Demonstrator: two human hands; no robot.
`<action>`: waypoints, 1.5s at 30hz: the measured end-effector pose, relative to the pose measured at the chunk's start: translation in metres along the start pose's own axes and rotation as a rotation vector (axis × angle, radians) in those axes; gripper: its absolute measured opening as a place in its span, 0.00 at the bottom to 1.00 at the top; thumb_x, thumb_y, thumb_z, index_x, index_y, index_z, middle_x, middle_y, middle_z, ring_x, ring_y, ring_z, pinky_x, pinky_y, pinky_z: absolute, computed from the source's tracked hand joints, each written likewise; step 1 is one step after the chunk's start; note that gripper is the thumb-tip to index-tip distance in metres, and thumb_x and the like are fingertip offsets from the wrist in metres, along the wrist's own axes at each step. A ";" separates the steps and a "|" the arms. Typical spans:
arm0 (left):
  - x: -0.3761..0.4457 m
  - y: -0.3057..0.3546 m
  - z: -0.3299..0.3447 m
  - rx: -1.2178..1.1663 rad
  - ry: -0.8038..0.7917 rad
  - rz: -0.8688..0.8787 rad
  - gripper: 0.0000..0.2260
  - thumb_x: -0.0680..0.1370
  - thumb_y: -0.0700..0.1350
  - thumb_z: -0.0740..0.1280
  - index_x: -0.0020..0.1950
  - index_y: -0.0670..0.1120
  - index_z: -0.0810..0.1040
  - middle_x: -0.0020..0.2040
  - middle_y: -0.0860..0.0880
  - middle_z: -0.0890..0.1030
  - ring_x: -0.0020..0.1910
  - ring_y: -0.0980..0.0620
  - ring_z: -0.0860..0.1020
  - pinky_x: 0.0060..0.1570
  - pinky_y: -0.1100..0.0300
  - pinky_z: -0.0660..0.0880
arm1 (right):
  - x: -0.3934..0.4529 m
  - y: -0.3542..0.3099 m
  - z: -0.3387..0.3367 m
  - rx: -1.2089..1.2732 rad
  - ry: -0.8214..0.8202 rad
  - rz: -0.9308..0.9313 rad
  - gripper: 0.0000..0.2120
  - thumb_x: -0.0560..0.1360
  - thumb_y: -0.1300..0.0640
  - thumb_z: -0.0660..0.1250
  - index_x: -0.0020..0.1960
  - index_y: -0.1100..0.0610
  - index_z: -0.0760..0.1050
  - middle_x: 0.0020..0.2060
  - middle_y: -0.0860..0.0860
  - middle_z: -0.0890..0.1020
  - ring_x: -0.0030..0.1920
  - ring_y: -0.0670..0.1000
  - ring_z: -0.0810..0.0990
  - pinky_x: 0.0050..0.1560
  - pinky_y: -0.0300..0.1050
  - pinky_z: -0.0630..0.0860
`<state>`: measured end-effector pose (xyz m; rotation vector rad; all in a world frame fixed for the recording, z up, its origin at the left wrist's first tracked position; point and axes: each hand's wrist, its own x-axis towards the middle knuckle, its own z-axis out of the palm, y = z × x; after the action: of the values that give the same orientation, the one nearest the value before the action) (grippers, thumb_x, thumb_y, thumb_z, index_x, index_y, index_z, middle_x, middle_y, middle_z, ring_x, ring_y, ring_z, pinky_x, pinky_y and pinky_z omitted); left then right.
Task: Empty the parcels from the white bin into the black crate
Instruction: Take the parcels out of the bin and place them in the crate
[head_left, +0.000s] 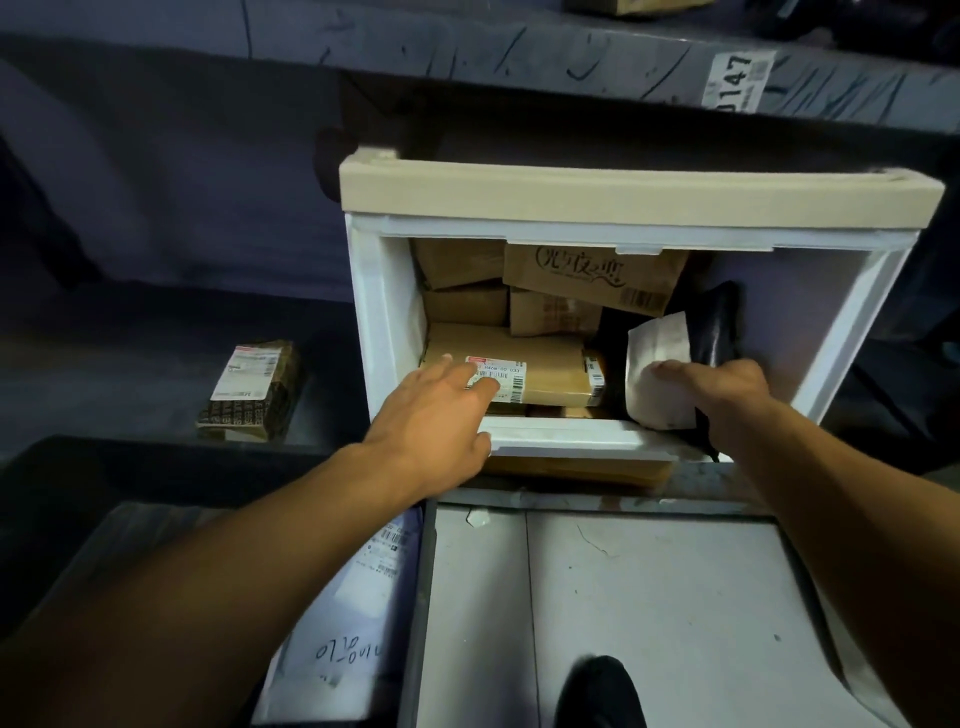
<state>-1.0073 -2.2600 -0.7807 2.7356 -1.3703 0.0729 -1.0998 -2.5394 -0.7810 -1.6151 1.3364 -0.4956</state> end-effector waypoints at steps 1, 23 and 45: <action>-0.003 0.000 -0.001 0.000 0.015 0.002 0.25 0.81 0.53 0.62 0.77 0.49 0.65 0.76 0.47 0.68 0.75 0.45 0.63 0.72 0.52 0.63 | 0.001 0.003 -0.001 0.018 -0.004 0.005 0.42 0.62 0.50 0.85 0.69 0.61 0.69 0.59 0.58 0.78 0.57 0.64 0.79 0.54 0.57 0.80; -0.064 0.022 -0.044 -0.055 0.120 0.087 0.20 0.80 0.53 0.63 0.72 0.51 0.71 0.67 0.51 0.75 0.67 0.50 0.71 0.63 0.56 0.70 | -0.086 0.019 -0.109 0.421 -0.189 -0.045 0.29 0.70 0.56 0.80 0.65 0.68 0.75 0.46 0.57 0.84 0.32 0.47 0.85 0.26 0.35 0.75; -0.089 0.083 -0.072 -1.810 -0.157 -0.380 0.17 0.78 0.57 0.68 0.64 0.50 0.80 0.59 0.48 0.85 0.61 0.46 0.82 0.66 0.46 0.75 | -0.194 0.002 -0.105 0.392 -0.695 -0.090 0.27 0.70 0.53 0.79 0.65 0.61 0.76 0.56 0.61 0.85 0.56 0.61 0.85 0.65 0.64 0.77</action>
<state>-1.1273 -2.2321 -0.7114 1.2913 -0.3190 -0.8973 -1.2456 -2.4044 -0.6850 -1.3386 0.6044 -0.1935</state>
